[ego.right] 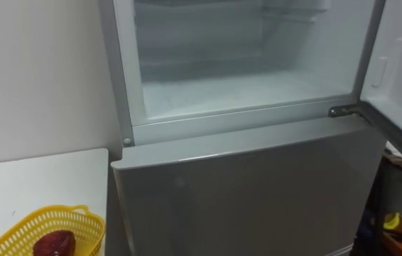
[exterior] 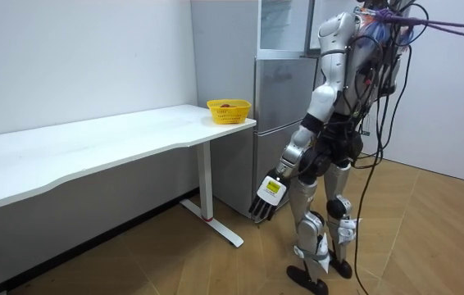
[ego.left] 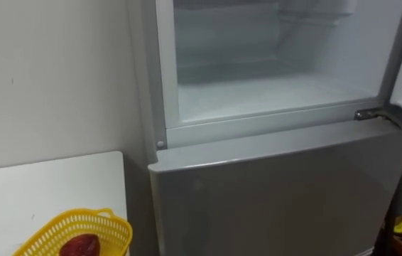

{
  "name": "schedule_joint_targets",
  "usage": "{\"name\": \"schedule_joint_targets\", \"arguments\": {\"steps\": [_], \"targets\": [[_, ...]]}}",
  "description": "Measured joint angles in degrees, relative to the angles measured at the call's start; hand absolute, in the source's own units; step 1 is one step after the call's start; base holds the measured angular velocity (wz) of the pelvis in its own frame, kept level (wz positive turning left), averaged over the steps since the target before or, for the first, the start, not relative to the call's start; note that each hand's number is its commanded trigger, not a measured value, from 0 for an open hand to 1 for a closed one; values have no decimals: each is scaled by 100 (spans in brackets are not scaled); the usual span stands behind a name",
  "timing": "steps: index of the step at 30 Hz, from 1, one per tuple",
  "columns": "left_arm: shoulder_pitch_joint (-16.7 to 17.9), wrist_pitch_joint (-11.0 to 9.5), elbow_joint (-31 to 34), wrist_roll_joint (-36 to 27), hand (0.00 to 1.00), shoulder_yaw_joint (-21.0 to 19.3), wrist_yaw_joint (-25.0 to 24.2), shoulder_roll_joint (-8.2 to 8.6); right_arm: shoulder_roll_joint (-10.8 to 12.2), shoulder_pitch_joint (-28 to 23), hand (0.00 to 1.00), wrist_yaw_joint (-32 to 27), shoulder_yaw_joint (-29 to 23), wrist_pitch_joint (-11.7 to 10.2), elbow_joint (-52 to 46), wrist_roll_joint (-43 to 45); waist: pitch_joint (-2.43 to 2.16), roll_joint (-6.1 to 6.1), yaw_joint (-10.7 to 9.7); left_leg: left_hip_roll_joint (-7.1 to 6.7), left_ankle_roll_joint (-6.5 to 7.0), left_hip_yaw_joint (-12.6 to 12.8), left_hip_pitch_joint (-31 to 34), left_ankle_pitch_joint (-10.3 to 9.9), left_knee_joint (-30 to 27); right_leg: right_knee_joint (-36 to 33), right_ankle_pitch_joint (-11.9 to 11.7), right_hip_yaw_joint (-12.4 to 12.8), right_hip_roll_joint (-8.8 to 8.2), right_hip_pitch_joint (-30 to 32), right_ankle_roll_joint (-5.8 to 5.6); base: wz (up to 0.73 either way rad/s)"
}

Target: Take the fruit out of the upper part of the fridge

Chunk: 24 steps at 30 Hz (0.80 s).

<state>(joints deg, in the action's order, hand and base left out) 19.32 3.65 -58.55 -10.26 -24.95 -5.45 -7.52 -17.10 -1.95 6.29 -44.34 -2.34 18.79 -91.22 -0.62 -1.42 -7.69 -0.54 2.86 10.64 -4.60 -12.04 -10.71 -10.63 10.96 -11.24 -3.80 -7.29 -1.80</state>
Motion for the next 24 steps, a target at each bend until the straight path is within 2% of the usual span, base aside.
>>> {"name": "schedule_joint_targets", "arguments": {"steps": [2,5,11,13,16,22,24], "targets": [[21,0,0,-20,0,6,-16,-1,-267,222,0,18,-50,9,-8,-49,1,-8,-21,0,2,1,0,-1,-10,-5,0,5,0,3,0,0],[75,-1,-4,-35,0,0,-10,-4,-422,343,0,22,-141,51,-359,-68,1,-43,-21,0,2,-12,0,0,-13,4,0,-11,0,8,1,1],[151,-1,-3,-28,0,1,37,-7,-494,359,0,27,-166,43,-1016,-40,2,-222,18,1,1,-25,35,-7,-76,97,2,-42,7,7,4,1],[149,-1,3,-28,0,3,36,-5,-494,367,0,27,-165,45,-1193,48,-5,-248,23,-1,4,-29,62,-9,-76,96,1,-46,5,26,3,2],[151,-37,-13,-8,0,3,29,-7,-497,370,0,59,-167,41,-1567,178,-1,-226,28,-2,6,-47,106,-10,-79,87,-3,-60,5,19,0,4],[135,-29,-184,206,0,90,-30,1,-515,570,0,161,-20,31,-2014,902,-4,-48,7,-3,6,-87,104,-16,-55,76,-3,-100,5,1,0,2],[133,-30,-206,206,0,100,-28,1,-556,628,0,298,67,37,-2020,1072,-5,-48,4,-7,2,-139,88,-13,-66,75,-4,-107,10,-36,1,7]]}}
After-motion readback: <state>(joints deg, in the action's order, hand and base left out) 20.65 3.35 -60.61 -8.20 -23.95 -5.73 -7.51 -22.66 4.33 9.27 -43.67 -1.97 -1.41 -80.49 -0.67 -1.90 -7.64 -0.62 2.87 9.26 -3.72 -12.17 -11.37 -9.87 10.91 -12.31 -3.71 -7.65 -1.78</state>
